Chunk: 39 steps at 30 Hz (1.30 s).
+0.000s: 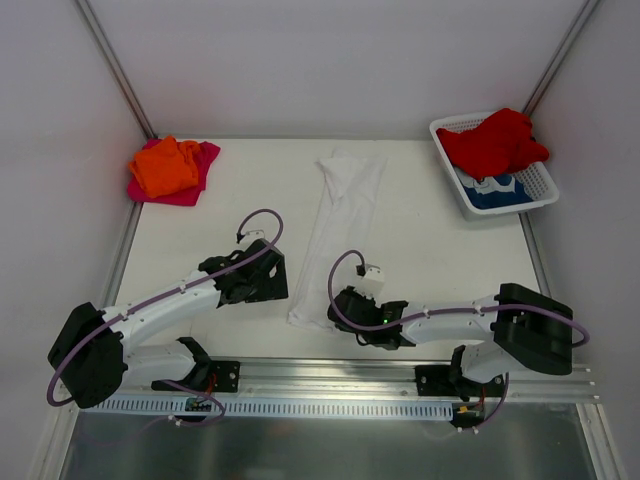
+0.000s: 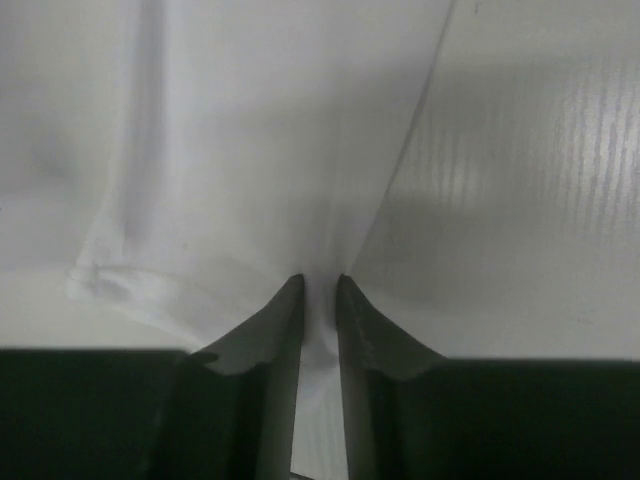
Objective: Fold and stack the t-shirts
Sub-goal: Grab the bottom of the folded rectangular tshirt with both arms
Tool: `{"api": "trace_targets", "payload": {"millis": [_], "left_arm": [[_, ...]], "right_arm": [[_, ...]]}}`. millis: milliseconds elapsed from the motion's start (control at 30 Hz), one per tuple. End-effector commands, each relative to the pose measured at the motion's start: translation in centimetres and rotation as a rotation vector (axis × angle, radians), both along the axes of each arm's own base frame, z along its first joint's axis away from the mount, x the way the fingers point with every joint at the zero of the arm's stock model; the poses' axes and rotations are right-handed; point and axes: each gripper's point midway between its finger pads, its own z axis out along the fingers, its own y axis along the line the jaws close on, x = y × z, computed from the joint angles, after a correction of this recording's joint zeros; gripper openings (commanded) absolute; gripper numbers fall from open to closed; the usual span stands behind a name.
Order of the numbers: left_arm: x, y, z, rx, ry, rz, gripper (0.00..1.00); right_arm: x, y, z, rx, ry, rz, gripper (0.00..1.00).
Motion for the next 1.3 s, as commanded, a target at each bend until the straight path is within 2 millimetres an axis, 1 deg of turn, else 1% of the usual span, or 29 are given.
{"api": "trace_targets", "payload": {"millis": [0, 67, 133, 200, 267, 300, 333, 367, 433, 467, 500, 533, 567, 600, 667, 733, 867, 967, 1000, 1033, 1167, 1267], "left_arm": [[-0.3, -0.1, -0.2, -0.023, 0.014, 0.012, 0.98], [-0.3, -0.2, -0.3, -0.023, 0.020, 0.014, 0.98], [-0.4, -0.5, -0.4, -0.034, 0.026, 0.008, 0.98], [-0.3, -0.9, -0.6, -0.049, 0.035, 0.003, 0.97], [-0.7, -1.6, -1.2, -0.072, 0.067, -0.013, 0.97], [-0.6, -2.2, -1.3, -0.093, 0.068, -0.019, 0.98], [-0.9, -2.8, -1.5, -0.111, 0.090, -0.036, 0.98], [-1.0, -3.1, -2.2, -0.102, 0.113, -0.043, 0.99], [-1.2, -4.7, -2.3, -0.114, 0.120, -0.074, 0.99], [-1.4, -5.2, -2.9, -0.104, 0.138, -0.085, 0.99], [-1.1, -6.3, -2.5, -0.121, 0.128, -0.094, 0.99], [-1.5, -7.2, -2.5, -0.116, 0.129, -0.121, 0.99], [-1.6, -7.5, -3.0, -0.097, 0.139, -0.126, 0.99], [-1.4, -8.5, -2.6, -0.109, 0.130, -0.130, 0.99], [-1.5, -9.4, -2.6, -0.104, 0.126, -0.151, 0.99], [-1.1, -10.0, -2.0, -0.111, 0.105, -0.161, 0.99], [-0.2, -9.9, 0.3, -0.144, 0.027, -0.149, 0.99], [-0.1, -9.3, 1.1, -0.153, 0.003, -0.140, 0.99], [-0.3, -9.1, 1.0, -0.152, 0.006, -0.134, 0.99], [-0.3, -9.0, 1.4, -0.165, -0.003, -0.131, 0.99], [-0.5, -8.9, 1.6, -0.180, -0.002, -0.127, 0.99], [-0.8, -9.1, 1.1, -0.174, 0.020, -0.133, 0.99]], "right_arm": [[0.0, 0.2, 0.8, 0.034, -0.009, -0.015, 0.09], [0.0, -0.6, 0.8, 0.018, -0.014, -0.025, 0.07], [0.0, -1.2, 1.3, 0.007, -0.032, -0.033, 0.05], [0.1, -1.7, 1.7, 0.006, -0.040, -0.039, 0.01], [0.2, -2.1, 2.0, 0.007, -0.051, -0.044, 0.00], [0.2, -2.2, 2.2, 0.007, -0.054, -0.044, 0.00], [0.2, -2.3, 2.2, 0.004, -0.054, -0.045, 0.00], [0.1, -2.3, 2.2, 0.003, -0.053, -0.043, 0.00], [0.1, -2.3, 2.1, -0.002, -0.050, -0.037, 0.00], [0.1, -2.1, 2.1, -0.004, -0.047, -0.035, 0.00], [0.0, -2.0, 2.1, -0.005, -0.045, -0.033, 0.00], [-0.1, -1.9, 2.0, -0.009, -0.042, -0.025, 0.00], [0.0, -1.9, 1.9, -0.012, -0.038, -0.027, 0.00], [-0.1, -1.9, 1.8, -0.014, -0.036, -0.022, 0.00], [-0.1, -1.8, 1.8, -0.014, -0.035, -0.021, 0.00], [0.0, -1.9, 1.8, -0.017, -0.038, -0.022, 0.00], [-0.2, -2.1, 1.6, -0.024, -0.035, -0.019, 0.00], [-0.1, -2.0, 1.6, -0.025, -0.034, -0.019, 0.00], [-0.1, -2.0, 1.6, -0.026, -0.034, -0.016, 0.00], [-0.1, -2.0, 1.6, -0.025, -0.034, -0.016, 0.00], [-0.2, -1.9, 1.5, -0.029, -0.031, -0.011, 0.00], [-0.2, -1.8, 1.6, -0.025, -0.029, -0.009, 0.00]]}}
